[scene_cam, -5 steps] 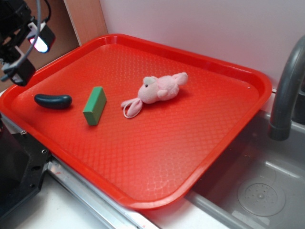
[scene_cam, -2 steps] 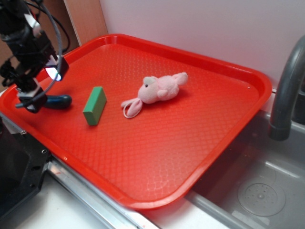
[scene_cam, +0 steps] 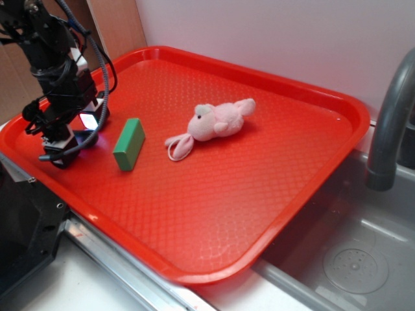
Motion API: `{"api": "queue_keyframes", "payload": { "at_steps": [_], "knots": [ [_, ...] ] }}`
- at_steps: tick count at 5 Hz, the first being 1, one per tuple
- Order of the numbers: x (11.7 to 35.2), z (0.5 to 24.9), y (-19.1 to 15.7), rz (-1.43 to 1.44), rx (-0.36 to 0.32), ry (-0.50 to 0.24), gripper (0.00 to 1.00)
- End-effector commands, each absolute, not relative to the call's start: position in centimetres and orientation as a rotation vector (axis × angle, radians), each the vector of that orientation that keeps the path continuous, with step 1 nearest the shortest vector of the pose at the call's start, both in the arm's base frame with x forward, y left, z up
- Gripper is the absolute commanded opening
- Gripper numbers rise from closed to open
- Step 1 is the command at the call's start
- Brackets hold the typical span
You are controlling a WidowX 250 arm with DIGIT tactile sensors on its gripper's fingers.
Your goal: Grab the plastic pickle.
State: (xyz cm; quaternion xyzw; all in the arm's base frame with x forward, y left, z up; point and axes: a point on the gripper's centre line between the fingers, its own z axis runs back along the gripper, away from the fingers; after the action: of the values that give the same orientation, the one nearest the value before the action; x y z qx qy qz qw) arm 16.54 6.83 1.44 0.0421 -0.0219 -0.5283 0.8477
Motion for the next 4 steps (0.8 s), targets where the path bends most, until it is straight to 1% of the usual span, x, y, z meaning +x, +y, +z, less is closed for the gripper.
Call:
{"api": "queue_keyframes", "payload": {
  "at_steps": [1, 2, 3, 4],
  "knots": [
    [17.1, 1.8, 6.0, -1.061, 0.158, -0.024, 0.00],
    [17.7, 4.2, 4.8, -0.847, 0.252, 0.044, 0.00],
    [18.7, 8.0, 3.5, -0.593, 0.251, 0.033, 0.00],
    [20.6, 11.6, 1.4, -0.349, 0.185, 0.087, 0.00]
  ]
}}
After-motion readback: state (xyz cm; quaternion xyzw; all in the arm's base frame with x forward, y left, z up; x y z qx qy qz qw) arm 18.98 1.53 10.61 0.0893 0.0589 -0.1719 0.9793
